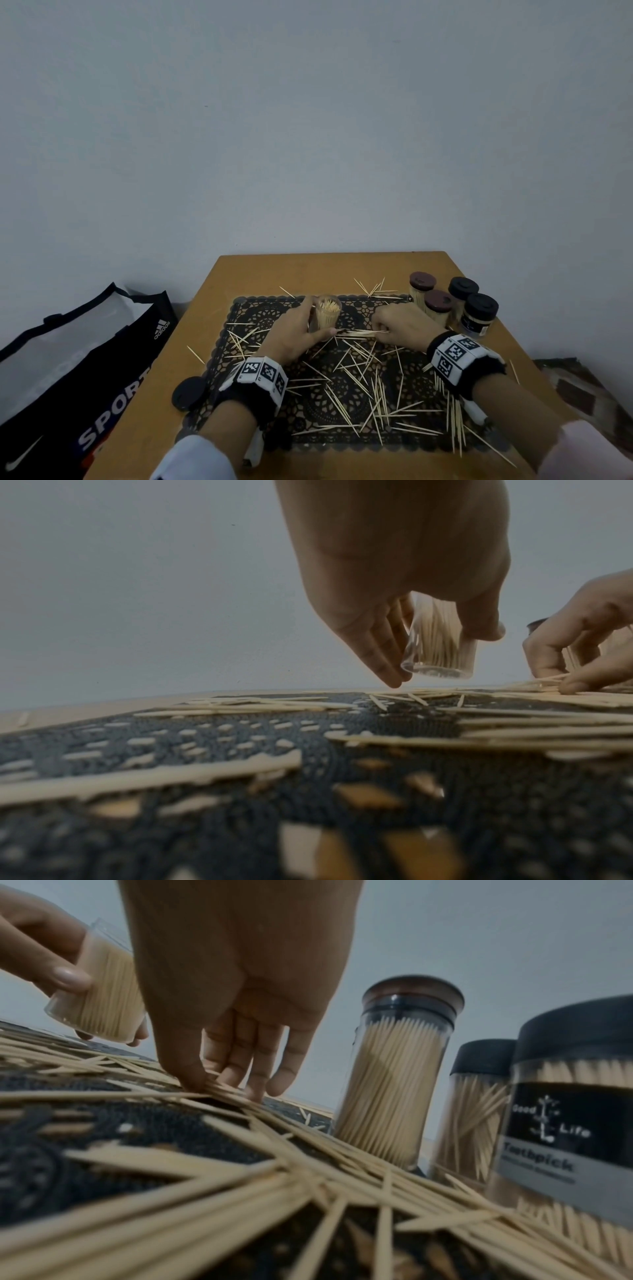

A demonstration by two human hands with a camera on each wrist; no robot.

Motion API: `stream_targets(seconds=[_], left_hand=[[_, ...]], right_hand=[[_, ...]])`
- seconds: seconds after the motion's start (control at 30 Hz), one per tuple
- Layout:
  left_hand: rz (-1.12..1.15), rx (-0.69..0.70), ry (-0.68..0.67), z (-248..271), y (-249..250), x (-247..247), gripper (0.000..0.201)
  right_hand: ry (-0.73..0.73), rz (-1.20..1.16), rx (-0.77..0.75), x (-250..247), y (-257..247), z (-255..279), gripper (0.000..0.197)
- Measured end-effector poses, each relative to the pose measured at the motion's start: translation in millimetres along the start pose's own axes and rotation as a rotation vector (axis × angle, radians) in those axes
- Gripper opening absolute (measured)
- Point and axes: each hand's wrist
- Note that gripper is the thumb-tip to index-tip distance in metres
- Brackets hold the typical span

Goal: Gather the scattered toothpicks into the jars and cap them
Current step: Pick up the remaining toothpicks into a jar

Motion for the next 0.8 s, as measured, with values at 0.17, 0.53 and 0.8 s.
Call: stream_targets(seconds=[0.17,0.53,0.8], left_hand=[[-0.005,-0.020,-0.002,-0.3,0.2,0.0,0.056],[0.005,-0.021,0.041,-0.5,-0.6,-1.8,0.060],[-0.001,0.079,-0.038,-2.3,-3.0,2.5,0.061]], right_hand=[[0.078,0.048,-0.038,0.7,0.7,-0.1,0.022],[0.565,-0.028,-0.094,-5.6,-4.6,1.9,0.009],[0.489,-0.015,-0.257,-6.4,-8.9,-0.3,0.005]])
Point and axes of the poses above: each hand's wrist, its own z-axis away from the middle knuckle, its own x-axis out of the palm, y = z × x, and after that the axes turned 6 degrees about -z, right-handed
